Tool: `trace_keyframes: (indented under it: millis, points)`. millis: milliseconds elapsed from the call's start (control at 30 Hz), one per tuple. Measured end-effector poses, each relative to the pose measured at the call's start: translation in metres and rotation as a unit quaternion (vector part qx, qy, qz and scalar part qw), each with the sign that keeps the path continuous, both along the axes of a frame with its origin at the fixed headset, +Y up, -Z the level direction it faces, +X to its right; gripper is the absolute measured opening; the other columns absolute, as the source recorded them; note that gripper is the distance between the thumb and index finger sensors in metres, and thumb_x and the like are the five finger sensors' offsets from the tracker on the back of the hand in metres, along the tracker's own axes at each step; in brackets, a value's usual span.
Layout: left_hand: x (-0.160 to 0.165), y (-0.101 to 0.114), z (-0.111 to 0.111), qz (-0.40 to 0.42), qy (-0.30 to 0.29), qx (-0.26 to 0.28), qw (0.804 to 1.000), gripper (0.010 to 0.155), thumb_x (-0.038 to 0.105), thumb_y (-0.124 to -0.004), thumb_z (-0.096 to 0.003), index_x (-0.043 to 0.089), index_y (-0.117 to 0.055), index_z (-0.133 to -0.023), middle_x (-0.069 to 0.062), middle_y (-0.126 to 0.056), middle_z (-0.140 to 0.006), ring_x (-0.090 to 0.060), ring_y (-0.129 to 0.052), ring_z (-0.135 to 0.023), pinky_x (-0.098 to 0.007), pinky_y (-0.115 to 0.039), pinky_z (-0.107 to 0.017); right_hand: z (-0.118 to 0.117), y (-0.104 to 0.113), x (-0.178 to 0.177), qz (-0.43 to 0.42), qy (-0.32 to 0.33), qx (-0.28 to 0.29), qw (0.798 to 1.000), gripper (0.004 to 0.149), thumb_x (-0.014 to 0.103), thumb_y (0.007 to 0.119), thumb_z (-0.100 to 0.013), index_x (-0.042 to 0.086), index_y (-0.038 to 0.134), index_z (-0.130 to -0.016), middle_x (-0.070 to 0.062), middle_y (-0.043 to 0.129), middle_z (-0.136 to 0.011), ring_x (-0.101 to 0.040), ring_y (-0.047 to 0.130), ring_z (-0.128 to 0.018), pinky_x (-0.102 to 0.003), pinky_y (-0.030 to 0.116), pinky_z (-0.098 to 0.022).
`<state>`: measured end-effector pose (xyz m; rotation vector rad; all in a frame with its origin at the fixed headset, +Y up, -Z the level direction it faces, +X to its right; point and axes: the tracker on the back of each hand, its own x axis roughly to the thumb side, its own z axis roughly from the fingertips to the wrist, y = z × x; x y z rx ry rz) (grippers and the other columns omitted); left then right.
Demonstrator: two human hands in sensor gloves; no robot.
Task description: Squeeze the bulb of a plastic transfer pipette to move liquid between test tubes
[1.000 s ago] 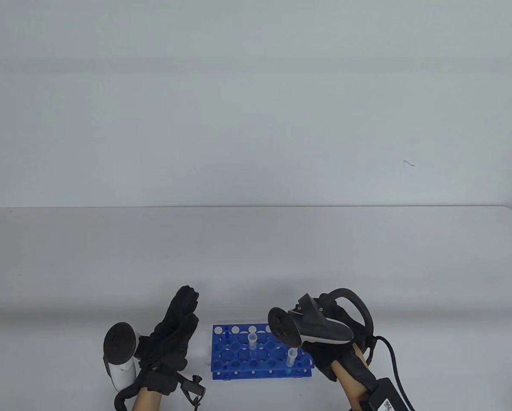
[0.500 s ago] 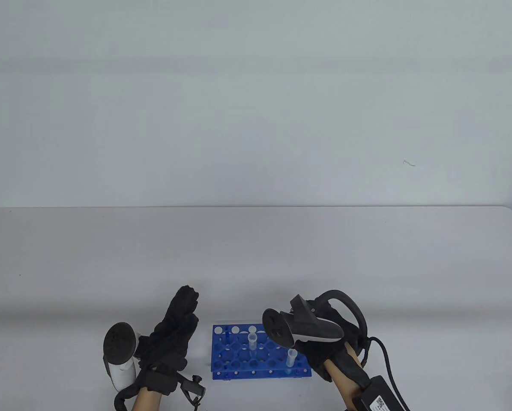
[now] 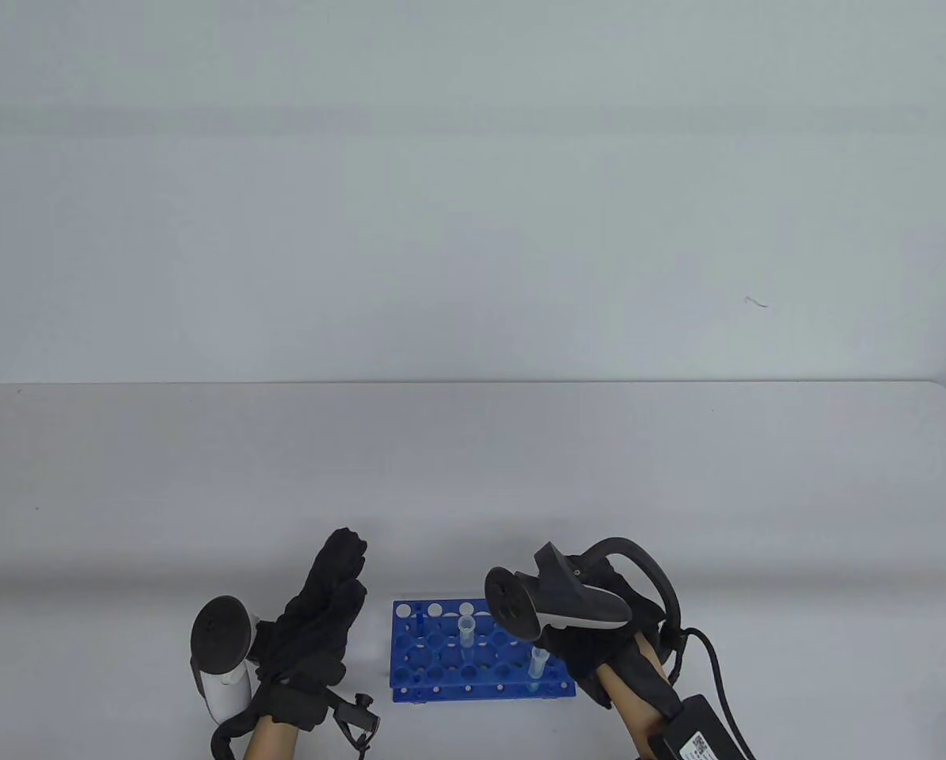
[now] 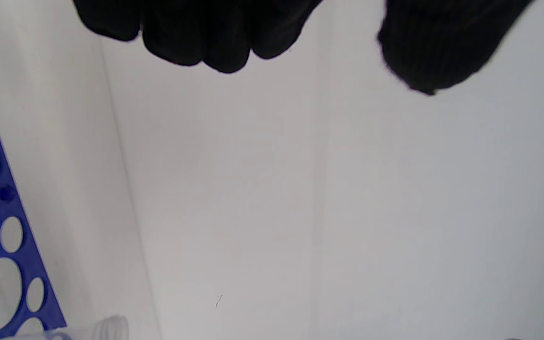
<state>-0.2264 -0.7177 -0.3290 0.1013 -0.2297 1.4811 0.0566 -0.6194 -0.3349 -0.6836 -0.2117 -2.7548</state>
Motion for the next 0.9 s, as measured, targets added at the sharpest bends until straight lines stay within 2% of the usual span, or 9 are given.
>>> trace_keyframes:
  millis: [500, 900]
  points:
    - [0.0004, 0.0000, 0.0002, 0.000, 0.000, -0.001, 1.000, 0.092, 0.067, -0.066, -0.0451, 0.018, -0.036, -0.117, -0.015, -0.043, -0.122, -0.040, -0.045, -0.110, -0.062, -0.044, -0.081, -0.0010, -0.0012, -0.0001, 0.000, -0.005, -0.015, 1.000, 0.049, 0.042, 0.088, -0.031, 0.022, 0.088, -0.076, 0.004, 0.103, -0.060, -0.017, 0.101, -0.050, -0.050, 0.077, -0.058]
    - [0.0004, 0.0002, 0.0000, 0.000, 0.000, -0.001, 1.000, 0.092, 0.068, -0.066, -0.0453, 0.018, -0.036, -0.117, -0.015, -0.043, -0.122, -0.040, -0.045, -0.110, -0.061, -0.044, -0.081, -0.0003, 0.0027, 0.0011, -0.010, -0.005, -0.006, 1.000, 0.046, 0.039, 0.088, -0.032, 0.022, 0.089, -0.075, 0.003, 0.104, -0.059, -0.017, 0.101, -0.049, -0.050, 0.077, -0.057]
